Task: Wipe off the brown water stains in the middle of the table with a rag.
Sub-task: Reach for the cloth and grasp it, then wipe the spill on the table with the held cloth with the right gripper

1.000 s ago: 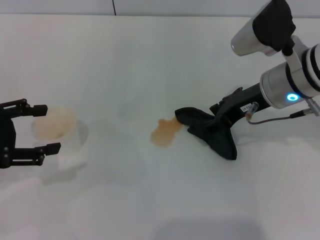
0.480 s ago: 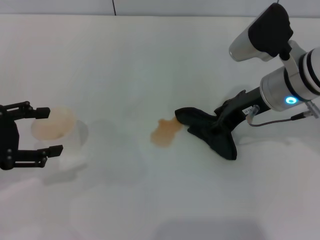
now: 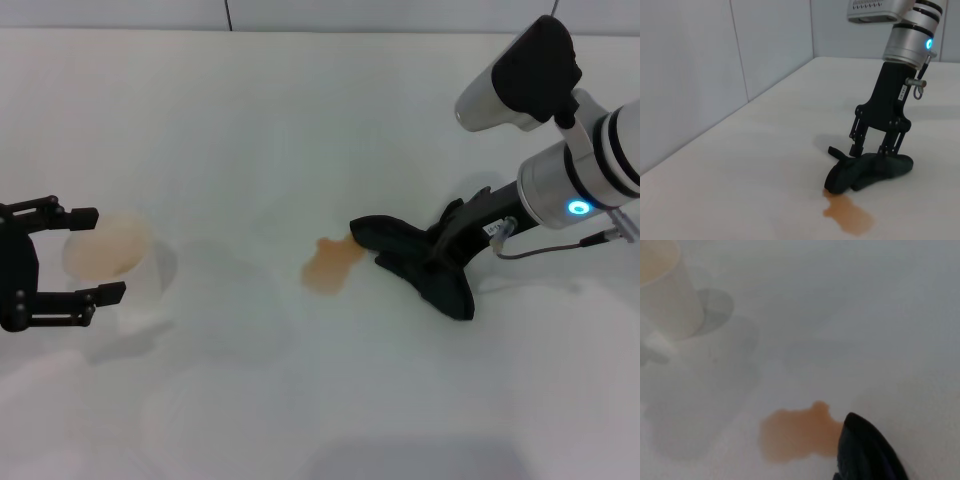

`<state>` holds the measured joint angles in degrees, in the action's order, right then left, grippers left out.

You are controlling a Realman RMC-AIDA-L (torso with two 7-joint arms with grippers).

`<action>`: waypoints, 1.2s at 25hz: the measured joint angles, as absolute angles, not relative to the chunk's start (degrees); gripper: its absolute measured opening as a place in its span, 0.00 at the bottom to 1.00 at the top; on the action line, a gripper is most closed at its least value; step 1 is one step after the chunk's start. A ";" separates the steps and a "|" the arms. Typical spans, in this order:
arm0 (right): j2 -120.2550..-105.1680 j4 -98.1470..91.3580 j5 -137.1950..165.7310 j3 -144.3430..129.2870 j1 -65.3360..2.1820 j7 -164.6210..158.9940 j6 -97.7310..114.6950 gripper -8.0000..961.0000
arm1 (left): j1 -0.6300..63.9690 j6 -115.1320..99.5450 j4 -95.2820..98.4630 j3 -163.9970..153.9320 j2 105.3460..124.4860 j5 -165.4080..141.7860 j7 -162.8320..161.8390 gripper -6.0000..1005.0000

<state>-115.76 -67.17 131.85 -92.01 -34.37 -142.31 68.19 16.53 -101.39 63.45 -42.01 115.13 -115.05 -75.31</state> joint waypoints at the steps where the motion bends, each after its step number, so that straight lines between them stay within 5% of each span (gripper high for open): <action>1: -115.76 -66.96 131.84 -92.22 -34.37 -142.35 67.97 0.57 | 16.53 -101.32 63.44 -42.01 115.13 -115.05 -75.31 0.86; 10: -115.75 -66.71 131.83 -92.51 -35.10 -142.53 67.50 0.51 | 16.52 -100.73 63.37 -42.01 115.19 -115.05 -75.32 0.86; 21: -115.78 -63.77 132.52 -93.83 -38.26 -144.73 67.57 0.15 | 16.43 -100.32 62.93 -42.01 115.44 -115.04 -74.38 0.86; 30: -116.03 -65.07 128.24 -98.09 -40.35 -145.18 67.84 0.10 | 16.50 -99.95 62.91 -41.85 115.50 -115.04 -74.03 0.86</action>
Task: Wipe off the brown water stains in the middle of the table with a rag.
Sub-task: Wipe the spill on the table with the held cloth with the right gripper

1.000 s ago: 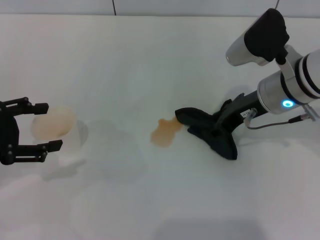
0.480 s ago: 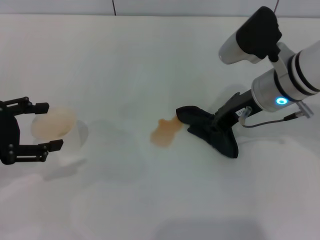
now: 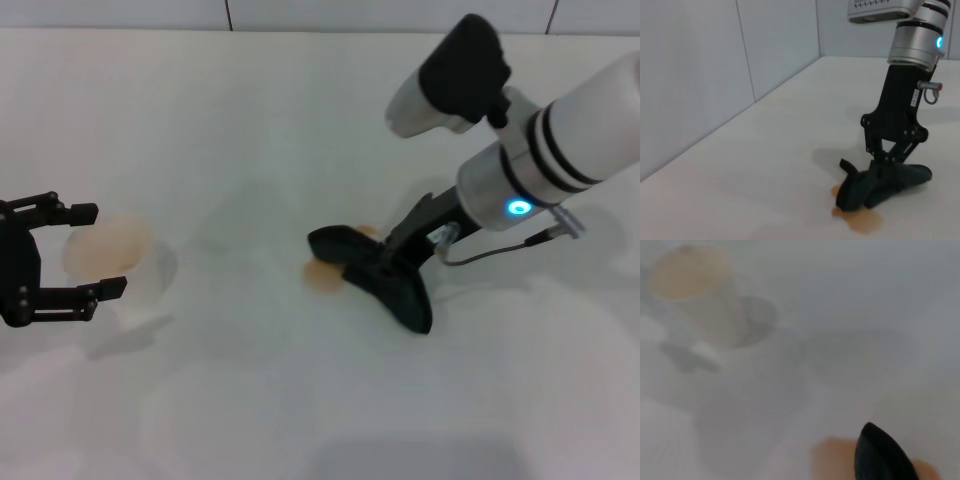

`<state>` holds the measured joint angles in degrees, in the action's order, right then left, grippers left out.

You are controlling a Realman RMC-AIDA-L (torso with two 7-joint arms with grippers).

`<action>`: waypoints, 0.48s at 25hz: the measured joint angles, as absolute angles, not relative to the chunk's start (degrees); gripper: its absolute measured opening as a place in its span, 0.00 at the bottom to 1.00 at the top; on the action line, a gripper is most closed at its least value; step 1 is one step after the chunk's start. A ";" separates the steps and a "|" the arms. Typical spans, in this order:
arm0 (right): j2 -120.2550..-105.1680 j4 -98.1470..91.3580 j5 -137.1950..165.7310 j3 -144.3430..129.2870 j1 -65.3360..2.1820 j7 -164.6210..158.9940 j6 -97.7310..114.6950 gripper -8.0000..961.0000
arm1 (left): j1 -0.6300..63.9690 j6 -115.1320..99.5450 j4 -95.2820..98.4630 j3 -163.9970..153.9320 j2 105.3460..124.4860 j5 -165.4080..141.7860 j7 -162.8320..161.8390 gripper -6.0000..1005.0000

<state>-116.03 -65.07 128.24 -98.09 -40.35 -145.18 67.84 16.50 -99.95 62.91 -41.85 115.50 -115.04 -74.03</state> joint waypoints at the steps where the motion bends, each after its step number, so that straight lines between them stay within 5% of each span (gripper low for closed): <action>1: -116.05 -65.13 127.79 -98.84 -40.60 -145.22 67.73 0.10 | 16.51 -99.93 62.91 -41.82 115.50 -115.04 -73.89 0.86; 12: -116.19 -64.49 122.07 -106.85 -44.12 -146.43 65.07 0.10 | 16.50 -99.88 62.95 -41.64 115.85 -115.04 -72.95 0.86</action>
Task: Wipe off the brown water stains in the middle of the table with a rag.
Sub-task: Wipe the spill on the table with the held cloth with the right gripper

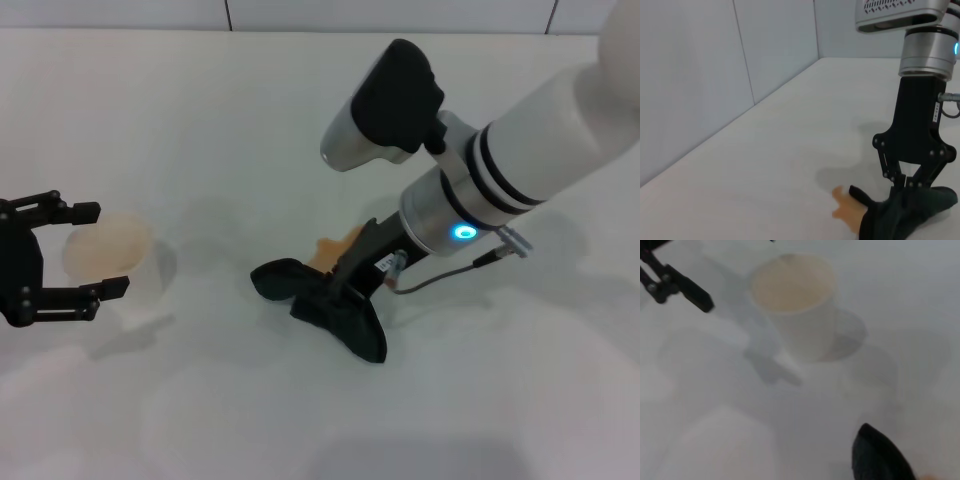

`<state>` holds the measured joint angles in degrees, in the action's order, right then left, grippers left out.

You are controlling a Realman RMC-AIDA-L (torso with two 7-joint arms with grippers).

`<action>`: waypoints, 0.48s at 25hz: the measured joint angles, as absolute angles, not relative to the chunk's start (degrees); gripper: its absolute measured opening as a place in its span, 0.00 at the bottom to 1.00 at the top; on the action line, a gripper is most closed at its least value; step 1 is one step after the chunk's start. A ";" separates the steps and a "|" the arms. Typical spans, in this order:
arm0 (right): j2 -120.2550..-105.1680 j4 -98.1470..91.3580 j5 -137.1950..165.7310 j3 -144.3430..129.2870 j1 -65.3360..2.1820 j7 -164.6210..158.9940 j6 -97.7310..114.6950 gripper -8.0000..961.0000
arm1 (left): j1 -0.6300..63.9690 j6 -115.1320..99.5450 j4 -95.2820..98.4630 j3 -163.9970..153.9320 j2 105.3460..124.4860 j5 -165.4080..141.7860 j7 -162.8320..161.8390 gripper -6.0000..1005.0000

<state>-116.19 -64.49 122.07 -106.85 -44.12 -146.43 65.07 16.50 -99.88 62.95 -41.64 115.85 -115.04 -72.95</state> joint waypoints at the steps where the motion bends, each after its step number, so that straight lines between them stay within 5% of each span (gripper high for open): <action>1: -116.20 -64.16 121.94 -107.24 -44.57 -146.43 64.55 0.10 | 16.48 -99.88 62.94 -41.64 115.87 -115.04 -72.88 0.86; 12: -115.98 -57.35 122.62 -106.81 -47.72 -146.67 57.10 0.10 | 16.33 -99.93 62.93 -41.66 115.93 -115.04 -72.51 0.86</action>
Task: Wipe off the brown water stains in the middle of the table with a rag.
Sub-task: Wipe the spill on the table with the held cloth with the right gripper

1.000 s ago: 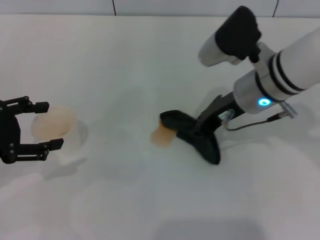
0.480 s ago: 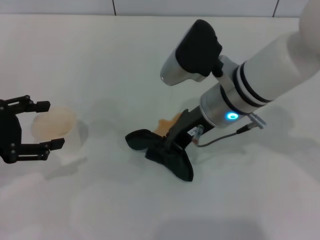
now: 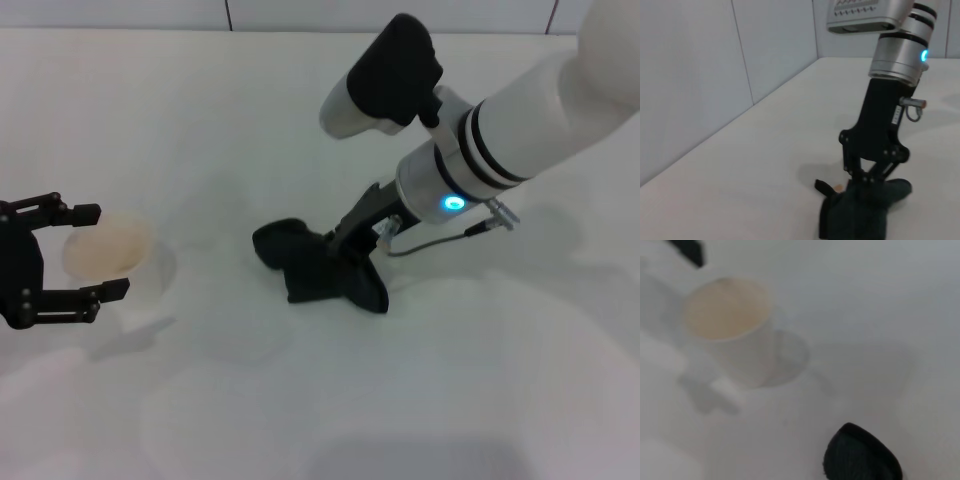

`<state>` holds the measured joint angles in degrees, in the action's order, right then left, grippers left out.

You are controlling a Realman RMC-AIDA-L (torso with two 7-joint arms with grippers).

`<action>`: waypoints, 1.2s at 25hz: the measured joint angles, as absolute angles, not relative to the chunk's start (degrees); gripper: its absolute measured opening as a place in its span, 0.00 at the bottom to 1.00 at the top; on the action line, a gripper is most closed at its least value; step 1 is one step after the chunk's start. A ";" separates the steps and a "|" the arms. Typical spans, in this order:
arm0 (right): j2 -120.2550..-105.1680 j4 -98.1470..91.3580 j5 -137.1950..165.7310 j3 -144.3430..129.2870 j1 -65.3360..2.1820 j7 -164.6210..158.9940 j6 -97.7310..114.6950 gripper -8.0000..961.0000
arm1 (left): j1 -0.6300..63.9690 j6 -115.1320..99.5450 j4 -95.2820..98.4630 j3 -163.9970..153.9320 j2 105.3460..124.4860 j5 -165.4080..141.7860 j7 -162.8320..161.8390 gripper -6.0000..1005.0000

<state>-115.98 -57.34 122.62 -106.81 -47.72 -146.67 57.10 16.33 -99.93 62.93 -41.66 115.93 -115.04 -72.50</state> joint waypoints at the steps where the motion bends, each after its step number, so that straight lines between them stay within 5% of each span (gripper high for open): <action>1: -115.92 -56.90 122.86 -106.43 -48.01 -146.68 56.65 0.10 | 16.28 -99.93 62.93 -41.66 115.92 -115.04 -72.50 0.86; 30: -116.19 -58.78 127.11 -104.41 -42.97 -147.55 53.78 0.10 | 15.73 -99.10 62.84 -41.59 116.54 -115.04 -71.27 0.86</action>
